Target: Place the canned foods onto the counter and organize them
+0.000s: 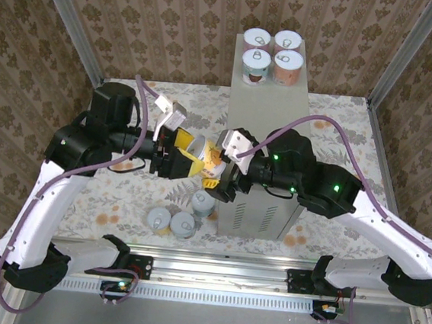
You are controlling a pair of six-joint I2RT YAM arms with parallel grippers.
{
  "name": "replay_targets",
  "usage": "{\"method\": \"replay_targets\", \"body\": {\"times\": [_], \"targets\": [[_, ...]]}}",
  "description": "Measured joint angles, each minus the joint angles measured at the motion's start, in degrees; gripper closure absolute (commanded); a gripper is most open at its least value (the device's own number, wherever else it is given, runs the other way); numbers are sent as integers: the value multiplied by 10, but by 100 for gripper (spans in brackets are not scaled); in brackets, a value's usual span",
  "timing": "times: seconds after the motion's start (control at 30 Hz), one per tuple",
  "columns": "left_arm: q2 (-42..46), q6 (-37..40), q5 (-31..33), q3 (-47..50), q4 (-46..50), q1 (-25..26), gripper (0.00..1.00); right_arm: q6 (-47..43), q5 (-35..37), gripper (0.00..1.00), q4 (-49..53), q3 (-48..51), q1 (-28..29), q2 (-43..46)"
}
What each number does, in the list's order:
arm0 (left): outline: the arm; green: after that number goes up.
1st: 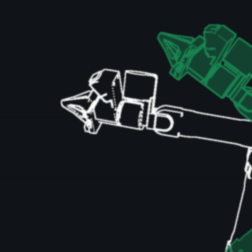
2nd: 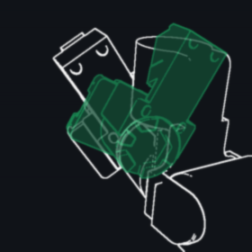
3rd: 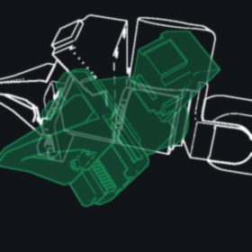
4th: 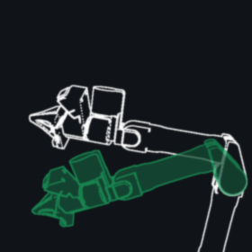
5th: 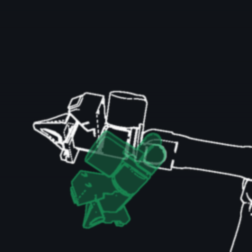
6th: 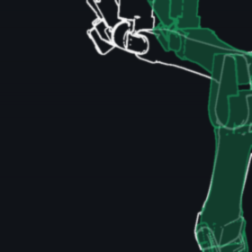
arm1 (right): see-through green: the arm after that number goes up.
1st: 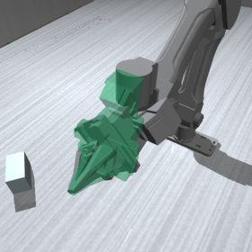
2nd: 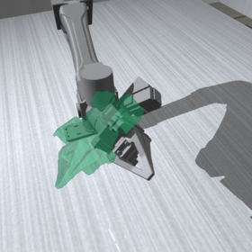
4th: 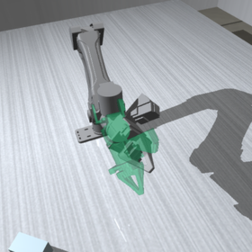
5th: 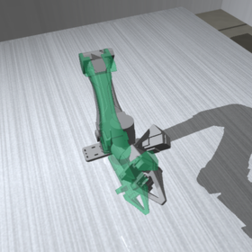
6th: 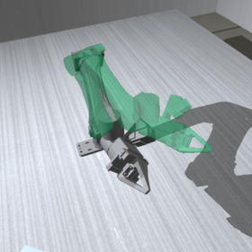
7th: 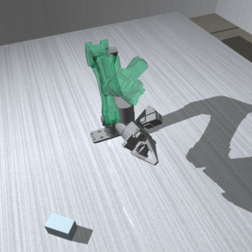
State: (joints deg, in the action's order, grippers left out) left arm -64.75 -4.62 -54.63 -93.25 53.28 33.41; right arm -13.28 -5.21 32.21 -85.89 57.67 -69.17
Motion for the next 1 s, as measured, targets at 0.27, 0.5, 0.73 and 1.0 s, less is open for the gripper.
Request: {"method": "replay_targets", "body": {"times": [0.27,0.5,0.73,1.0], "targets": [[8,0,3,11,-12,0,42,5,-13,17,-9,-7,2,-7],[12,-6,4,27,-35,0,38,16,-16,32,-8,-7,3,-7],[20,-38,9,55,-87,17,26,34,-9,38,-23,19,3,14],[20,-73,38,90,-176,51,21,88,21,39,-75,78,3,55]]}}
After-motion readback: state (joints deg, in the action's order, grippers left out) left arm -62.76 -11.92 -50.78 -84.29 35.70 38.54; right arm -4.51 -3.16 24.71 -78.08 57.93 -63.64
